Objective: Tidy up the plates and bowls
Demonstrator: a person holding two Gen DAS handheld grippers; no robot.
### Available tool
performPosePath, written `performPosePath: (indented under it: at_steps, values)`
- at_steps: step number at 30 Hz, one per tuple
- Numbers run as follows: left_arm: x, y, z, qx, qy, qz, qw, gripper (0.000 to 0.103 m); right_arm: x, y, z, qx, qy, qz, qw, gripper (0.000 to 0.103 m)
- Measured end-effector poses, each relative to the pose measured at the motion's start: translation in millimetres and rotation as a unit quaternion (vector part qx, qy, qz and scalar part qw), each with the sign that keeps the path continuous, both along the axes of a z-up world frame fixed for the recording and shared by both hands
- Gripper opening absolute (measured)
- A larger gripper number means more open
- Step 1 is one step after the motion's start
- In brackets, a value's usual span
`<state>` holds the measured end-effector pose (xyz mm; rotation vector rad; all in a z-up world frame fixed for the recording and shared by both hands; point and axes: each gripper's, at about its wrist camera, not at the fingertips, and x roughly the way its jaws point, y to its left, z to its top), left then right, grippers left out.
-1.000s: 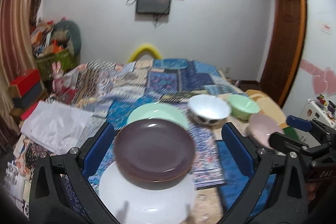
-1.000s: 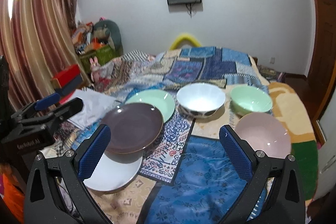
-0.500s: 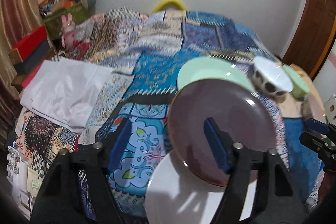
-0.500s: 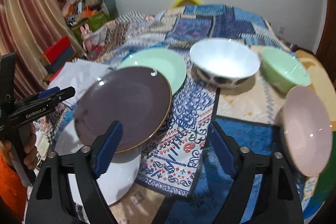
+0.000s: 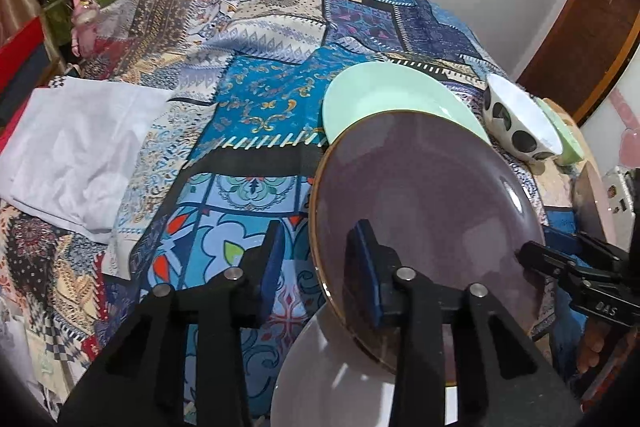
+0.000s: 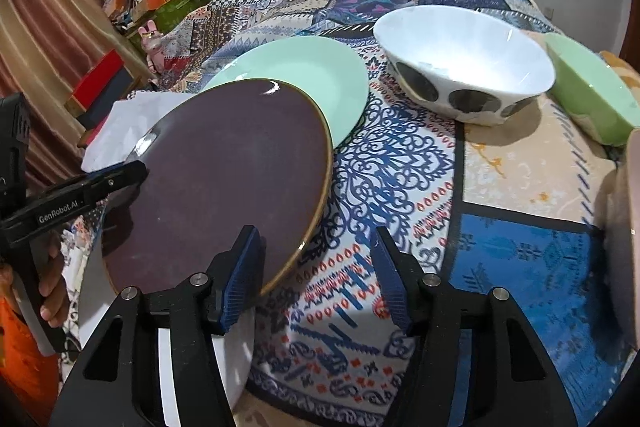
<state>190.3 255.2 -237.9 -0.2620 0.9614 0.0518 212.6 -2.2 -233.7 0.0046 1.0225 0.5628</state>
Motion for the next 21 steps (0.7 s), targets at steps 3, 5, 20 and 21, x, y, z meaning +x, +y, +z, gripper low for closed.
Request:
performPosePath:
  at_steps: [3, 5, 20, 21]
  values:
    - [3.0, 0.3, 0.5, -0.007, 0.001, -0.007, 1.0000, 0.030, 3.4, 2.2, -0.9, 0.010, 0.007, 0.001, 1.000, 0.045]
    - [4.5, -0.8, -0.8, -0.016, 0.004, -0.015, 0.9998, 0.028, 6.5, 4.9, -1.8, 0.022, 0.016, 0.003, 1.000, 0.040]
    - [2.7, -4.5, 2.8, -0.015, -0.001, -0.026, 0.9995, 0.025, 6.1, 6.1, 0.3, 0.054, 0.025, 0.010, 0.998, 0.026]
    - [2.1, -6.1, 3.1, -0.013, -0.002, -0.027, 0.9995, 0.025, 5.8, 4.8, 0.6, 0.054, 0.024, 0.009, 0.998, 0.026]
